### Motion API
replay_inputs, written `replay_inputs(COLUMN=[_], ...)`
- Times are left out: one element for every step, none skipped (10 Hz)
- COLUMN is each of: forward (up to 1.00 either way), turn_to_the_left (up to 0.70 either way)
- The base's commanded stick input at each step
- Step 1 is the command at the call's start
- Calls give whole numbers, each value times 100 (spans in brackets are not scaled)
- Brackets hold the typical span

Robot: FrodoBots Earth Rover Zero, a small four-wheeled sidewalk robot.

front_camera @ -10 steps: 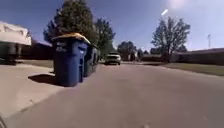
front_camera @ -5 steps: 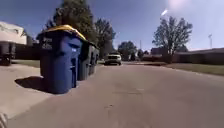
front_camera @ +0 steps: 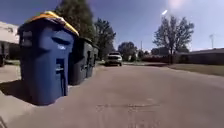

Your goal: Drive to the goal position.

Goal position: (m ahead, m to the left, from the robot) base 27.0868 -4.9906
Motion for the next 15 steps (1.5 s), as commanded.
replay_inputs(forward=[100,100,100,100,100,100,100,100,100,100,100,100,100,100,100], turn_to_the_left=[0,0,0,0,0,0,0,0,0,0,0,0,0,0,0])
